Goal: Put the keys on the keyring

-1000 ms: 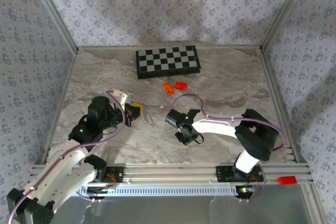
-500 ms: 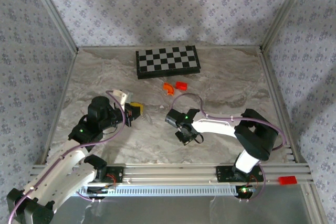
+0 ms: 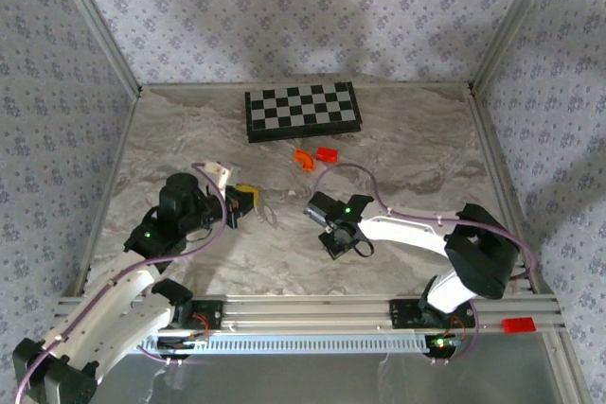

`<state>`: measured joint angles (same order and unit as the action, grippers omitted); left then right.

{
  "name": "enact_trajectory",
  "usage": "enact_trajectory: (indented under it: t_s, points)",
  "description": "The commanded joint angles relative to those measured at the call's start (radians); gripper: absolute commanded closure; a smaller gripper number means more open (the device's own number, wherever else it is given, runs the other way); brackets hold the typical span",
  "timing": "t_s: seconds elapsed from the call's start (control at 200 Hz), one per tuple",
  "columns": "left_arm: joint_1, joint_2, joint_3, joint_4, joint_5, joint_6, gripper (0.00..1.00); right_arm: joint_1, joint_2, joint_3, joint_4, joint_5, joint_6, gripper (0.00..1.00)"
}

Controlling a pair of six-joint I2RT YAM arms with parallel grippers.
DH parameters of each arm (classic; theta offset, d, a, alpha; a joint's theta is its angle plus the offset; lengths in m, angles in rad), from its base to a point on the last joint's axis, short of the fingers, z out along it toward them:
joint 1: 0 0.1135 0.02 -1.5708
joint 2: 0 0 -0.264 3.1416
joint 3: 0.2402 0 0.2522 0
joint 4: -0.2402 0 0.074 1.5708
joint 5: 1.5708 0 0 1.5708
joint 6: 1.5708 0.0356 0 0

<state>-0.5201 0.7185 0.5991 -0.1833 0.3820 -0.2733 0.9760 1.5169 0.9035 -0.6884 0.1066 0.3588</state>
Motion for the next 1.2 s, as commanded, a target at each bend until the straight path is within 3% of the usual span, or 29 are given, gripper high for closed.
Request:
enact_trajectory:
  t_s: [0.0, 0.285, 0.485, 0.775, 0.98, 1.045, 1.194]
  points:
    - [-0.008, -0.002, 0.032, 0.035, 0.029, 0.011, 1.00, -0.027, -0.042, -0.038, 0.017, -0.062, 0.012, 0.97]
    - [-0.009, -0.002, 0.031, 0.033, 0.031, 0.010, 1.00, -0.078, -0.106, -0.173, 0.189, -0.152, 0.043, 0.97]
    - [-0.010, -0.013, 0.032, 0.019, 0.023, 0.017, 1.00, -0.099, -0.230, -0.300, 0.340, -0.191, 0.082, 0.96]
    - [-0.010, -0.014, 0.028, 0.033, 0.031, 0.013, 1.00, -0.127, -0.372, -0.403, 0.347, -0.163, 0.140, 0.96]
    - [-0.012, -0.022, 0.027, 0.032, 0.035, 0.013, 1.00, -0.178, -0.415, -0.465, 0.381, -0.226, 0.206, 0.94]
    - [-0.013, -0.027, 0.024, 0.034, 0.035, 0.011, 1.00, -0.183, -0.420, -0.451, 0.377, -0.203, 0.204, 0.90]
    - [-0.013, -0.030, 0.018, 0.040, 0.031, 0.009, 1.00, -0.141, -0.399, -0.360, 0.283, -0.145, 0.187, 0.67]
